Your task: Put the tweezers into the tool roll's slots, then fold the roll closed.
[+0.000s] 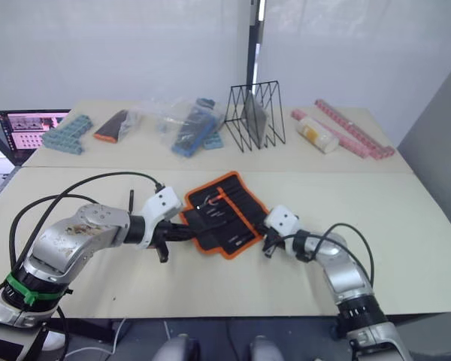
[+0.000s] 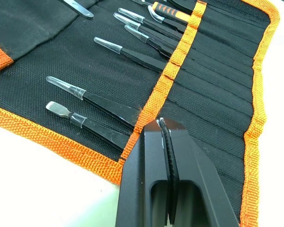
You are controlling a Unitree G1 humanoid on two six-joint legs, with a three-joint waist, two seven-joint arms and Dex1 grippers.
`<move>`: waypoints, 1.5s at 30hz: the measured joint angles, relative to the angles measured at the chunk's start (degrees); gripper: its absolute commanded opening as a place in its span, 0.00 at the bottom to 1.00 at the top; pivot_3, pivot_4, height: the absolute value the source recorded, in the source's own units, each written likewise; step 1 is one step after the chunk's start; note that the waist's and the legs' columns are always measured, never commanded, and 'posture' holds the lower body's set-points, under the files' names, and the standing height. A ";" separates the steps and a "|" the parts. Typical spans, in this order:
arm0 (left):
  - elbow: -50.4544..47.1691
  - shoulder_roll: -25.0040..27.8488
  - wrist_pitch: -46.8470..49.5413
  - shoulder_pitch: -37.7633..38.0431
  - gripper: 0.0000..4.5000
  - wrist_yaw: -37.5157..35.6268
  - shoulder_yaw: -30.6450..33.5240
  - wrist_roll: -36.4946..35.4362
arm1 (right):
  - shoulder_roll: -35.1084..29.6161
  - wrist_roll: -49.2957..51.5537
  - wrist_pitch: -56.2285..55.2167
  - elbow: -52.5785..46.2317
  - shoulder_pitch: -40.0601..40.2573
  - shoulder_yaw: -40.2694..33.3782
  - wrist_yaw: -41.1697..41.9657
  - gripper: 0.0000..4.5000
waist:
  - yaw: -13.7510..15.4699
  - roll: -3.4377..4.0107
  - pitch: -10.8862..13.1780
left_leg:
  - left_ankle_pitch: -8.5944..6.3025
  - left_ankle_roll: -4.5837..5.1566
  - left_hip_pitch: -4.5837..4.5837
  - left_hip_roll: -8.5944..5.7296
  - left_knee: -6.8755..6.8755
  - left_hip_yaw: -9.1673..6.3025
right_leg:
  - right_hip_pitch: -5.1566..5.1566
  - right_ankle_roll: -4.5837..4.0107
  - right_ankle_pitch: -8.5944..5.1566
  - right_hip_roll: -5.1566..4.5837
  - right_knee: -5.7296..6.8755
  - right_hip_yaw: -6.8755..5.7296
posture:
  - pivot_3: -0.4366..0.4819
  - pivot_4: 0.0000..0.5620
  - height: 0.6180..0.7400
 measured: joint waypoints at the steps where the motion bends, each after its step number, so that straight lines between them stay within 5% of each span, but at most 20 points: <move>1: 0.00 0.00 0.30 -0.01 0.01 0.31 0.00 -0.02 | 0.00 0.00 -0.03 0.14 -0.16 0.15 0.04 0.00 | 0.00 0.00 0.00 | 0.00 0.00 0.00 0.00 0.00 0.01 | 0.00 0.00 0.00 0.01 0.00 0.00 | 0.48 0.27 0.55; 13: 0.51 -1.16 1.94 -2.04 0.01 1.23 -0.47 -0.14 | -0.11 0.00 -0.14 0.24 -0.26 0.35 -0.02 0.00 | -0.01 0.00 0.00 | 0.00 0.00 0.01 0.01 0.00 0.09 | 0.00 0.00 0.00 0.01 0.01 0.02 | 0.48 0.27 0.55; 25: 12.31 -9.06 1.69 -12.12 0.01 2.09 -9.40 4.41 | 0.21 -0.04 -0.14 0.15 -0.22 0.77 -0.40 0.00 | -0.23 -0.01 -0.01 | 0.01 0.02 0.00 0.00 0.06 0.47 | -0.02 0.00 0.00 0.05 0.06 0.05 | 0.48 0.27 0.55; 45: 20.27 -16.12 -2.27 -13.11 0.01 5.41 -11.50 9.78 | 0.13 -0.04 -0.15 0.03 0.47 0.88 -1.51 0.00 | -0.05 -0.01 -0.02 | 0.02 0.02 0.01 -0.01 0.10 0.46 | 0.02 0.00 0.00 0.02 0.07 0.07 | 0.48 0.27 0.55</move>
